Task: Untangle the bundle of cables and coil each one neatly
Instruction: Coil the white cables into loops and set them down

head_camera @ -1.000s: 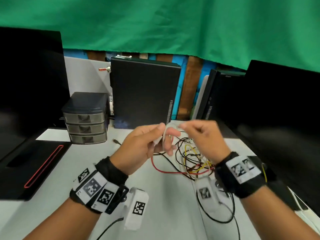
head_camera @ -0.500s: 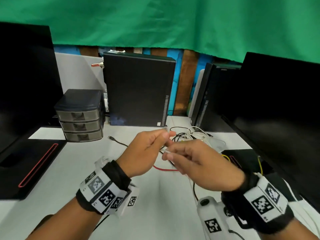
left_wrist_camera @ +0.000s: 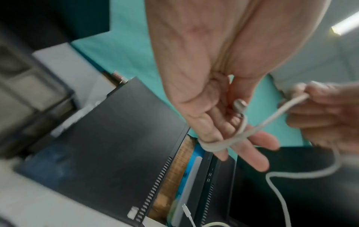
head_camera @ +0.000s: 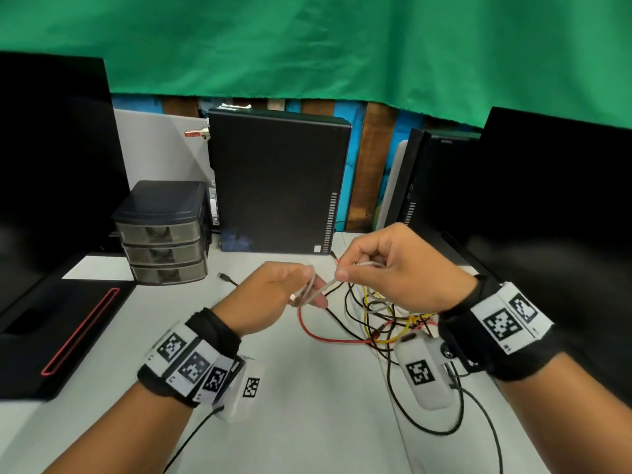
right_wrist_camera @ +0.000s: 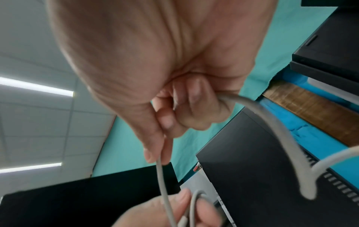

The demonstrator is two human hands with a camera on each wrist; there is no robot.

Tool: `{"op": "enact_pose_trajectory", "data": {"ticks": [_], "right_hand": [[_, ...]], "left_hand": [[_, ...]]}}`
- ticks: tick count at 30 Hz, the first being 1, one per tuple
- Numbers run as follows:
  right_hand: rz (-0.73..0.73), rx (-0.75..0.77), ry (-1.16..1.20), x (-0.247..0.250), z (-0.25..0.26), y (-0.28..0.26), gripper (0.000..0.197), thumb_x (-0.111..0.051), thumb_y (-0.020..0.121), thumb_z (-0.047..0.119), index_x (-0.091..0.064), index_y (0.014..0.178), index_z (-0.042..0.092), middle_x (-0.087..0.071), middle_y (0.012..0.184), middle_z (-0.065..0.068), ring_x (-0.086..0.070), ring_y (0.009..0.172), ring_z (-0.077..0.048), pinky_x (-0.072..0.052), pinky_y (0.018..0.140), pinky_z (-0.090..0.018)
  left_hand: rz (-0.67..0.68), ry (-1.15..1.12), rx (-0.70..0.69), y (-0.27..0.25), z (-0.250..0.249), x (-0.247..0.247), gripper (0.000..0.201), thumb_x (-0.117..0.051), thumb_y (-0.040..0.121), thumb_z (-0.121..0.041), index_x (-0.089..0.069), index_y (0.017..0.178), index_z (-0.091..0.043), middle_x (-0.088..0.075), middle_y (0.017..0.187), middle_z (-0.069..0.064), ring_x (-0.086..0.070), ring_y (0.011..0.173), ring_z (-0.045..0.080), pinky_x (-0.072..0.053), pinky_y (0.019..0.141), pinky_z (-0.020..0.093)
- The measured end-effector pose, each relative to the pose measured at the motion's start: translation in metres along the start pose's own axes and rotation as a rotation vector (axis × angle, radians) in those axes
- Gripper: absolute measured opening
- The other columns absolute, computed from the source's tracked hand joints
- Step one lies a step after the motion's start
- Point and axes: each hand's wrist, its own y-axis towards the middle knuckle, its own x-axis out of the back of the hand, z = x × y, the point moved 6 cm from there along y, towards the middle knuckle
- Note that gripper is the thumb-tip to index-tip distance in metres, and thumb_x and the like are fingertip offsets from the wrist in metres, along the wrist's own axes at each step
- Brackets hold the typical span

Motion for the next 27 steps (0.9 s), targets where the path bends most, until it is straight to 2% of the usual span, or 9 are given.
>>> {"op": "enact_pose_trajectory", "data": {"ticks": [5,8,11,14,17,20,23,25,27], "right_hand": [[-0.202,0.042,0.115,0.013,-0.007,0.013,0.007,-0.074,0.087,0.015,-0.076,0.083,0.01,-0.072,0.075,-0.001,-0.065,0.069,-0.011,-0.055,0.068,-0.024],[-0.249,0.022,0.261,0.01,-0.015,0.017,0.009,-0.07,0.09,0.009,-0.073,0.084,0.003,-0.063,0.057,0.01,-0.056,0.052,0.001,-0.043,0.053,-0.01],[-0.291,-0.098,0.4,-0.005,-0.04,0.018,0.011,-0.069,0.092,0.016,-0.075,0.09,0.008,-0.053,0.054,0.013,-0.044,0.045,0.0,-0.036,0.046,-0.012],[-0.268,-0.198,0.368,-0.029,-0.065,0.014,0.016,-0.063,0.097,0.025,-0.079,0.096,0.02,-0.058,0.063,0.004,-0.044,0.048,-0.002,-0.038,0.047,-0.021],[-0.083,-0.172,0.155,-0.066,-0.071,0.003,0.029,-0.056,0.102,0.024,-0.077,0.089,0.038,-0.07,0.074,-0.006,-0.043,0.048,0.0,-0.041,0.054,-0.02],[0.125,-0.133,0.096,-0.092,-0.056,-0.013,0.027,-0.05,0.104,0.022,-0.071,0.122,0.023,-0.055,0.06,0.012,-0.047,0.052,0.0,-0.042,0.062,-0.014],[0.227,-0.03,-0.079,-0.081,-0.025,-0.022,0.019,-0.05,0.104,0.028,-0.067,0.113,0.028,-0.062,0.071,0.02,-0.059,0.068,0.001,-0.047,0.073,-0.02],[0.19,0.034,-0.189,-0.061,-0.005,-0.02,0.022,-0.051,0.103,0.031,-0.068,0.113,0.023,-0.064,0.078,0.012,-0.06,0.075,-0.004,-0.05,0.075,-0.024],[0.083,0.08,-0.205,-0.036,0.006,-0.015,0.022,-0.054,0.102,0.03,-0.072,0.107,0.019,-0.064,0.077,0.009,-0.059,0.075,-0.006,-0.049,0.071,-0.022]], "left_hand": [[0.208,-0.192,0.016,-0.011,-0.017,-0.018,0.047,-0.035,0.106,-0.035,-0.074,0.09,-0.012,-0.072,0.072,0.009,-0.067,0.076,0.022,-0.05,0.09,0.04],[0.154,-0.453,-0.056,-0.015,-0.034,-0.008,0.047,-0.039,0.099,-0.037,-0.075,0.08,-0.014,-0.055,0.057,0.003,-0.056,0.055,0.018,-0.054,0.076,0.033],[-0.009,-0.686,-0.089,-0.016,-0.044,0.007,0.044,-0.044,0.101,-0.035,-0.07,0.075,-0.011,-0.044,0.055,-0.001,-0.047,0.048,0.014,-0.055,0.071,0.03],[-0.142,-0.87,-0.148,-0.015,-0.045,0.03,0.037,-0.041,0.099,-0.033,-0.063,0.08,-0.01,-0.047,0.059,-0.001,-0.059,0.058,0.014,-0.058,0.086,0.033],[-0.26,-0.909,-0.212,-0.014,-0.039,0.052,0.034,-0.039,0.102,-0.033,-0.06,0.089,-0.011,-0.06,0.069,-0.002,-0.072,0.091,0.018,-0.055,0.095,0.033],[-0.414,-0.693,-0.214,-0.01,-0.027,0.06,0.036,-0.035,0.107,-0.026,-0.063,0.096,-0.008,-0.075,0.085,0.004,-0.069,0.111,0.025,-0.048,0.102,0.036],[-0.528,-0.12,-0.236,-0.007,-0.016,0.051,0.036,-0.038,0.107,-0.024,-0.07,0.093,-0.017,-0.078,0.094,0.001,-0.07,0.103,0.015,-0.046,0.099,0.031],[-0.452,0.224,-0.293,-0.004,-0.014,0.033,0.035,-0.04,0.107,-0.022,-0.071,0.092,-0.018,-0.074,0.094,-0.007,-0.067,0.096,0.003,-0.045,0.091,0.02],[-0.337,0.402,-0.326,-0.003,-0.014,0.012,0.036,-0.039,0.107,-0.022,-0.07,0.092,-0.015,-0.07,0.09,-0.005,-0.064,0.09,0.003,-0.045,0.08,0.015]]}}
